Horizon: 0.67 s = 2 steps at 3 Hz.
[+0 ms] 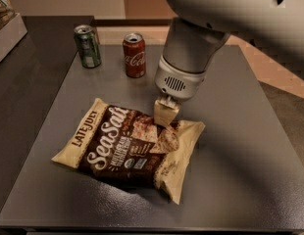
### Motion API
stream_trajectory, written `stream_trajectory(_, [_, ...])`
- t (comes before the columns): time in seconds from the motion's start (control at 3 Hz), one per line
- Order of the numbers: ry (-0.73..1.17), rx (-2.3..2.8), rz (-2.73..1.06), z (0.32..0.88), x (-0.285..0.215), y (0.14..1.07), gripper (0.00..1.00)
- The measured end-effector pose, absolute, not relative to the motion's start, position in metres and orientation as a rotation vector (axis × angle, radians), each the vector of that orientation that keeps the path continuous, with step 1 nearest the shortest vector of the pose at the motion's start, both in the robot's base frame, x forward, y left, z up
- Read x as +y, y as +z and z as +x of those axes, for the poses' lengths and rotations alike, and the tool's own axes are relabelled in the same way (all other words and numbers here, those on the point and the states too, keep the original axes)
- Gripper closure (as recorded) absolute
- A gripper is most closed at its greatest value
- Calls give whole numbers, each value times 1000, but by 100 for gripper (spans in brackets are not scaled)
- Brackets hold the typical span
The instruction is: Pick brown chip bag
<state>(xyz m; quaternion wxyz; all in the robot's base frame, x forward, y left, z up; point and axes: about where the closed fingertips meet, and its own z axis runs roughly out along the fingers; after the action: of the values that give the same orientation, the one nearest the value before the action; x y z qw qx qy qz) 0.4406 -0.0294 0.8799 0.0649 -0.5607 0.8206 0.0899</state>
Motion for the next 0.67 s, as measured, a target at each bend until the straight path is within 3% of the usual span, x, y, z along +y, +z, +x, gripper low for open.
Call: stream_trajectory(0.67, [151,2398,-1629,457,-40,933,100])
